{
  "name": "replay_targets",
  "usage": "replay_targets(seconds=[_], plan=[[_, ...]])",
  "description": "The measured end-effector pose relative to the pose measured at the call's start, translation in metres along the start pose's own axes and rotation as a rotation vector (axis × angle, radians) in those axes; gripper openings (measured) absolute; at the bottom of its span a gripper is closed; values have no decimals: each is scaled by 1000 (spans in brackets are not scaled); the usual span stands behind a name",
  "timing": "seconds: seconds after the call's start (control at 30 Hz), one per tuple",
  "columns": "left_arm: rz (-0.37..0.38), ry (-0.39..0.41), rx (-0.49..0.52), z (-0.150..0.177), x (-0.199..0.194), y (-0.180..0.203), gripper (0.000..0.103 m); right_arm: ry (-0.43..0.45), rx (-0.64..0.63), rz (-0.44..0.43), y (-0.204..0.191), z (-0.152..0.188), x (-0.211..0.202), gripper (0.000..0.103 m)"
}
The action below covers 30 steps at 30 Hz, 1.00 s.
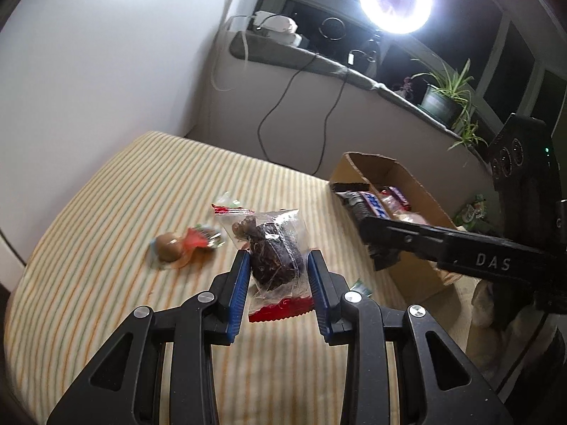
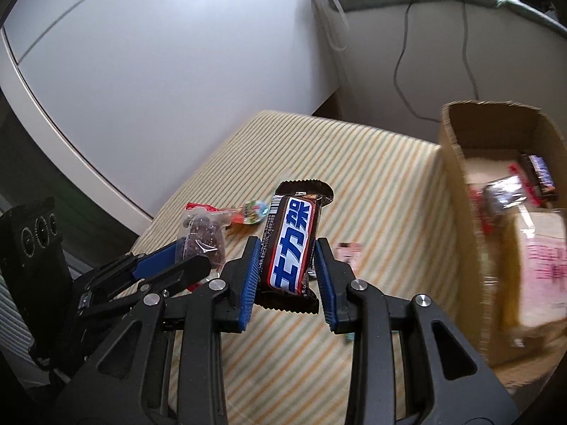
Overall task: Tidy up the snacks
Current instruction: 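Carry the Snickers bar over the box with the right gripper while the left gripper carries the brownie bag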
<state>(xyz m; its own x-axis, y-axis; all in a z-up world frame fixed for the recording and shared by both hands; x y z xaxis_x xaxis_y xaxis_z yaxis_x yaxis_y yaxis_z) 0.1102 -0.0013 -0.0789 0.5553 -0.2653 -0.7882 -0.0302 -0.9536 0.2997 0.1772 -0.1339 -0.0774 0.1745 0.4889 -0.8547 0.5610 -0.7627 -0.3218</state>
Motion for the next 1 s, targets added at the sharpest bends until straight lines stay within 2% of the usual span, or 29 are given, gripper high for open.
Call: replay_targets(seconds=[0.4,0.67,1.0], plan=[[41,-7,80,-21,19,49,32,82,86,73,73,-10,-60,32],[66,-14,137,-36,37,87,32,96,127,119,113,-24,-74,32],[96,-27,199,-58,64,128,32,76,166,167,163,-45,-72,32]])
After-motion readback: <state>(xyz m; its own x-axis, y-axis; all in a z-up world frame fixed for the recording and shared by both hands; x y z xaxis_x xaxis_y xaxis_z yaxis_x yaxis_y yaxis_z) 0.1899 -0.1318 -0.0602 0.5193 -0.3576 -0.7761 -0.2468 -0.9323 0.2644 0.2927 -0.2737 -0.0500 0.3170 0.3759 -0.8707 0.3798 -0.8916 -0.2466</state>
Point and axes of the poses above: each gripper's, at about its wrist camera, not at the fingertips, and x roughly the way its jaws point, y to its right, z to its underside, the point moved 5 cm from there along x, roughly the way its jaws point, and after that the axes turned 15 degrees about -y, right-handed, at the moved point
